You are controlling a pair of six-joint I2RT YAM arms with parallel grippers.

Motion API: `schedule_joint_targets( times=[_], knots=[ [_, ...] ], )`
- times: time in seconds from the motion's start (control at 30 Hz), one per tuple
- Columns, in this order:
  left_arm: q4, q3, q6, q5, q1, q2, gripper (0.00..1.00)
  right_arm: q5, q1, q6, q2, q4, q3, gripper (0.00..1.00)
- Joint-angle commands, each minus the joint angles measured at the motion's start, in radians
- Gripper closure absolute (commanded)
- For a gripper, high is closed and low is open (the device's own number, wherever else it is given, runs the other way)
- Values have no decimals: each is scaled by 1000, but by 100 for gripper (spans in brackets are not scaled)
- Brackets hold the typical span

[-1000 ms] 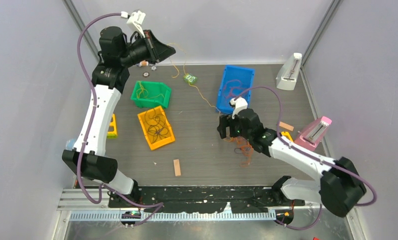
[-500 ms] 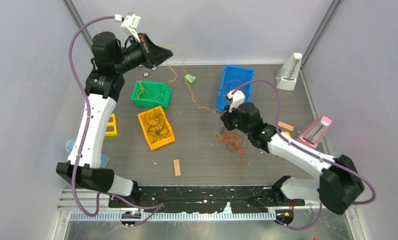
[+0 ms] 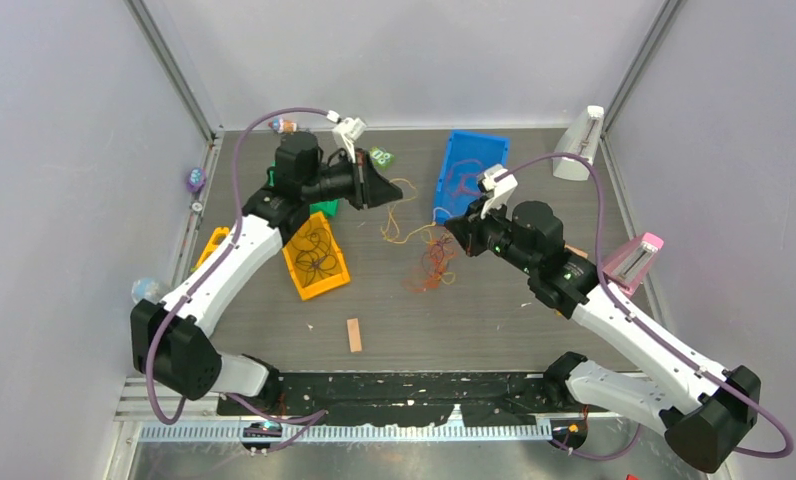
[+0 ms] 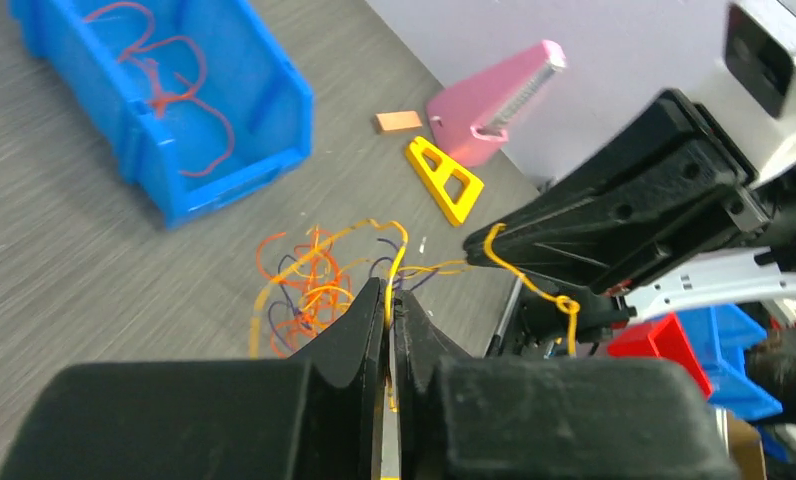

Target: Untangle the cables

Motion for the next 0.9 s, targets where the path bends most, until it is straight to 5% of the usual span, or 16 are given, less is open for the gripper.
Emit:
schedule_joint_targets(
  times=[0.0,0.23,0.43,0.87],
  knots=[
    [203,-36,89,71,-59,-51,91,-32,-1,31,26,-98,88,95],
    [215,-83,94,118,-82,-37,79,-38,-1,63,80,-204,162,95],
    [177,-93,77,100,-104,14,59,-48,-1,62,91,-211,165,95],
    [107,-41,85,128,-163,141,51,-71,-1,57,106,-214,177,95]
  ],
)
